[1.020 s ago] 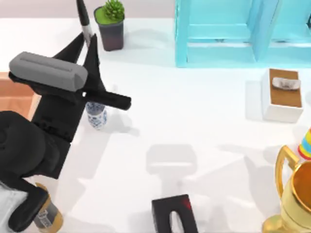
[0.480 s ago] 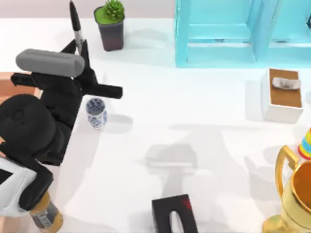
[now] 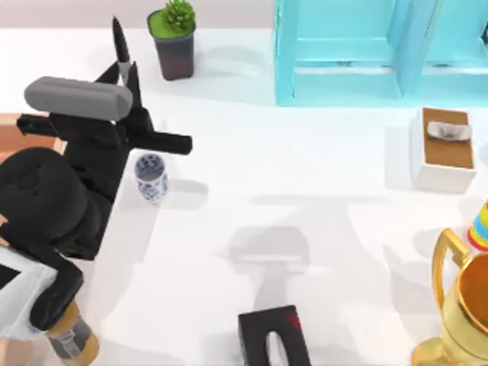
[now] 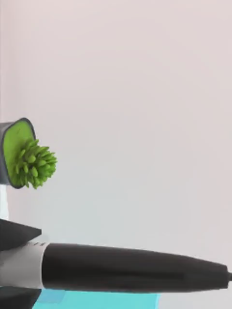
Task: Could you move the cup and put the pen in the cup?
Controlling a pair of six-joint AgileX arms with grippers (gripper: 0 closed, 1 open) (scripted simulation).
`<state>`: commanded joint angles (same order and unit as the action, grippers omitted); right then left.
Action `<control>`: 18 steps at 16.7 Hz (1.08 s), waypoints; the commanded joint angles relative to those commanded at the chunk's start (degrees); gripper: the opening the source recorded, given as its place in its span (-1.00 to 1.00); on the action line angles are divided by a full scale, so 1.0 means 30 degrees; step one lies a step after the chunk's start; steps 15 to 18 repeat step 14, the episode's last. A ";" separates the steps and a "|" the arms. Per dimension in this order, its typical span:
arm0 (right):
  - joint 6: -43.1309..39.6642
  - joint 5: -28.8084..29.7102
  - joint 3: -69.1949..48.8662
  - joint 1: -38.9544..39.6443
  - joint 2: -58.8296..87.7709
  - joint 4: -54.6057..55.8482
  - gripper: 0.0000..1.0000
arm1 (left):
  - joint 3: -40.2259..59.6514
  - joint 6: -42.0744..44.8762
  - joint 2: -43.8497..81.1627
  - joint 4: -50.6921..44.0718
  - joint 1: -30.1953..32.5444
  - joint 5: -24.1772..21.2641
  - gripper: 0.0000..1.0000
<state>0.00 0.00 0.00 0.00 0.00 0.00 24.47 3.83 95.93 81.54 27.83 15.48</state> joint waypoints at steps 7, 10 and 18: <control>0.0000 0.0000 0.0000 0.0000 0.0000 0.0000 1.00 | 0.0000 0.0000 0.0000 0.0000 0.0000 0.0000 0.81; 0.0000 0.0000 0.0000 0.0000 0.0000 0.0000 1.00 | 0.0000 0.0000 0.0000 0.0000 0.0000 0.0000 1.00; 0.0000 0.0000 0.0000 0.0000 0.0000 0.0000 1.00 | 0.0000 0.0000 0.0000 0.0000 0.0000 0.0000 1.00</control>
